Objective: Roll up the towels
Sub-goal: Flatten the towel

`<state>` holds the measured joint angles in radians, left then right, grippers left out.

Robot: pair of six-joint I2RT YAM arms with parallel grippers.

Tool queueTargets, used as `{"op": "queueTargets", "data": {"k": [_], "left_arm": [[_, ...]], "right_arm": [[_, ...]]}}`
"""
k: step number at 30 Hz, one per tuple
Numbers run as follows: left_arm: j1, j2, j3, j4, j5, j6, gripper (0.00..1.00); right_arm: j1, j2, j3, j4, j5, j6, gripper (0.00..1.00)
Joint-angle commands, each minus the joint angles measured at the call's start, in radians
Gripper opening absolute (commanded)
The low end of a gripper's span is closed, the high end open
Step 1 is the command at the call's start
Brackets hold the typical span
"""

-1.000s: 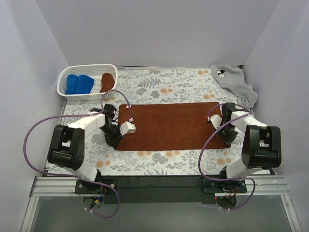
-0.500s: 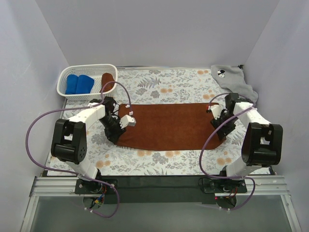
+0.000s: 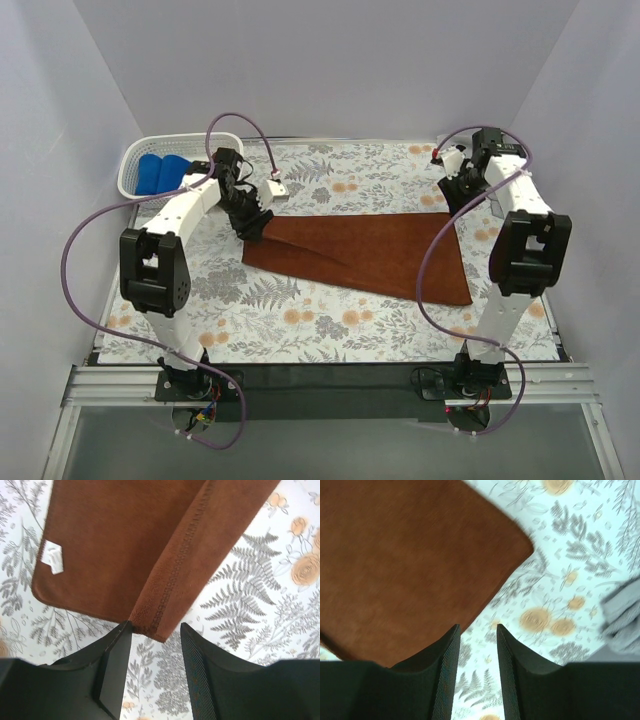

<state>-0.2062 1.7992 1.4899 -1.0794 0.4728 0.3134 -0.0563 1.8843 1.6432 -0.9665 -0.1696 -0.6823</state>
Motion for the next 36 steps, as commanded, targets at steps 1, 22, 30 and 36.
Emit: {"op": "queueTargets", "data": {"k": [1,22,30,36], "left_arm": [[0.017,0.028,0.058,-0.031,0.078,0.004,0.39],[0.031,-0.268,-0.355,0.042,0.05,0.188,0.29],[0.03,-0.147,-0.31,0.142,0.105,0.332,0.45],[0.03,-0.161,-0.352,0.188,0.165,0.564,0.46]], "right_arm": [[-0.007,0.103,0.142,-0.009,0.028,0.03,0.35],[-0.004,0.022,-0.054,-0.018,-0.018,0.006,0.34],[0.001,0.027,-0.086,-0.021,-0.05,0.033,0.34],[0.015,0.039,-0.095,-0.023,-0.053,0.043,0.34]]}}
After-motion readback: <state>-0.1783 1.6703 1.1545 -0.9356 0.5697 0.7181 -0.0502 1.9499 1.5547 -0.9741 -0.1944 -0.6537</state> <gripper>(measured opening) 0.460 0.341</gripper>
